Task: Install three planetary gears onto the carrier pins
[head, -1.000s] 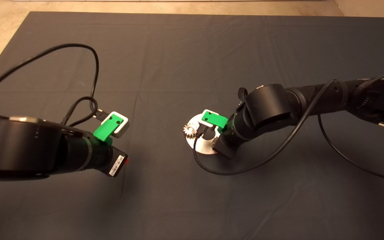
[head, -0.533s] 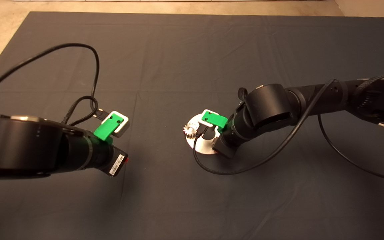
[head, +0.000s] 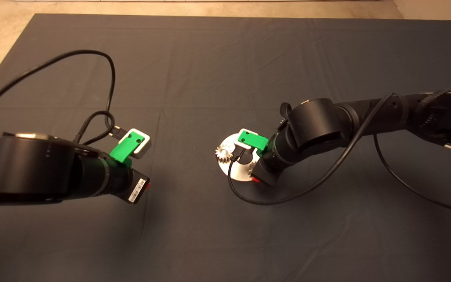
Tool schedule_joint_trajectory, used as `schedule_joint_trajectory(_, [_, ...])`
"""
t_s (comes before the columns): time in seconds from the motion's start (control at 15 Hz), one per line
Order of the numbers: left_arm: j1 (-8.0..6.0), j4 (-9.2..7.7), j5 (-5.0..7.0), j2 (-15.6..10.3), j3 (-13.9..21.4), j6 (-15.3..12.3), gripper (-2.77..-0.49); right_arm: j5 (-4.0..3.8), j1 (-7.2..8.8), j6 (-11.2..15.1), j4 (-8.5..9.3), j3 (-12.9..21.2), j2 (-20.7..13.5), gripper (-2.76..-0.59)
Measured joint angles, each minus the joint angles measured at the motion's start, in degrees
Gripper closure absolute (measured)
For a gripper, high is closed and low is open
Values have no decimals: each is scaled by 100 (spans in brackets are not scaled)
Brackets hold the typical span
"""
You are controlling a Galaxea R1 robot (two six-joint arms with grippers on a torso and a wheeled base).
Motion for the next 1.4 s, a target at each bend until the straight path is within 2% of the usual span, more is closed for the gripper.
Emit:
schedule_joint_trajectory(0.4, [1, 2, 0, 14, -224, 185, -131, 1, 1, 7, 1, 0, 0, -193])
schedule_joint_trajectory(0.47, [2, 5, 0, 16, -234, 193, -131, -1, 2, 7, 1, 0, -3, -203])
schedule_joint_trajectory(0.73, [1, 5, -2, 13, -234, 268, -131, 1, 37, 55, 1, 0, -115, -220])
schedule_joint_trajectory(0.87, [2, 5, 0, 10, -234, 300, -131, 1, 249, 189, 2, 0, -230, -220])
schedule_joint_trajectory(1.13, [2, 5, -2, -14, -231, 304, -131, -3, 942, 597, 3, 0, -538, -220])
schedule_joint_trajectory(1.2, [2, 5, -2, -20, -231, 304, -131, 4, 1035, 690, 5, 0, -622, -220])
schedule_joint_trajectory(1.33, [2, 7, -2, -34, -187, 304, -131, 4, 1028, 738, 16, 7, -754, -220])
schedule_joint_trajectory(1.4, [2, 5, 0, -36, -138, 304, -131, 34, 1002, 741, 18, 13, -875, -220])
